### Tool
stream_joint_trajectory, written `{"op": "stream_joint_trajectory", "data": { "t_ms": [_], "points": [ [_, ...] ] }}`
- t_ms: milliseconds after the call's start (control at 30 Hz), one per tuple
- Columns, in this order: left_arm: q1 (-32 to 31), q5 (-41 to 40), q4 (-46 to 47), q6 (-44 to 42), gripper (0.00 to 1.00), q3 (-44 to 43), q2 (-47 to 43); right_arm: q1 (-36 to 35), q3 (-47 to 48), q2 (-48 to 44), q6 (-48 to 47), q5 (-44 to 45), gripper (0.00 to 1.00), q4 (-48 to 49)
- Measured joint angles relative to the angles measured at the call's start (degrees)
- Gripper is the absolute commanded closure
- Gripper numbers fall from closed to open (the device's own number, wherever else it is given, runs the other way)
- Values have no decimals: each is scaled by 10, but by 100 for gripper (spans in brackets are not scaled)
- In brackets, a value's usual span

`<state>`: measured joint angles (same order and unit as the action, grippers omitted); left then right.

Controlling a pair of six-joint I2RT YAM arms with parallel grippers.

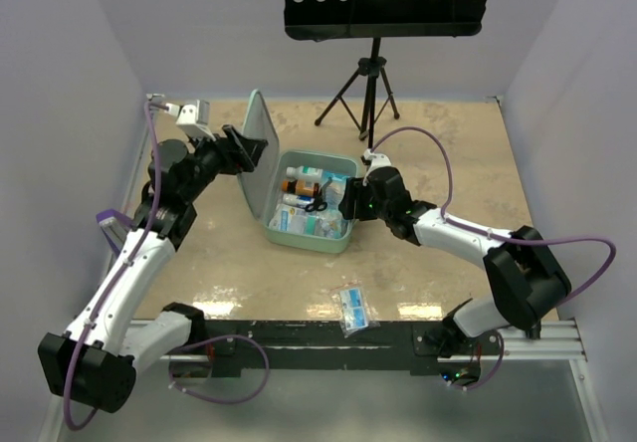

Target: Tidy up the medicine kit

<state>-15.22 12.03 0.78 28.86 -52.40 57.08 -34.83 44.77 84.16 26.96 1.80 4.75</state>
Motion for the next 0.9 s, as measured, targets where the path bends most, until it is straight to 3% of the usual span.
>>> {"op": "stream_joint_trajectory", "data": {
  "t_ms": [200, 467, 700, 900],
  "points": [
    [13, -1, -17, -13, 48, 0, 0, 0, 0, -12, 0, 1, 42, -11],
    [13, -5, -34, -31, 55, 0, 0, -10, 1, -114, 3, 4, 35, -56],
    [14, -16, -26, -32, 66, 27, -21, -156, 48, -79, 7, 49, 36, -159],
    [14, -32, -23, -34, 78, 55, -54, -182, 31, -95, 51, 75, 36, -213]
  ]
}}
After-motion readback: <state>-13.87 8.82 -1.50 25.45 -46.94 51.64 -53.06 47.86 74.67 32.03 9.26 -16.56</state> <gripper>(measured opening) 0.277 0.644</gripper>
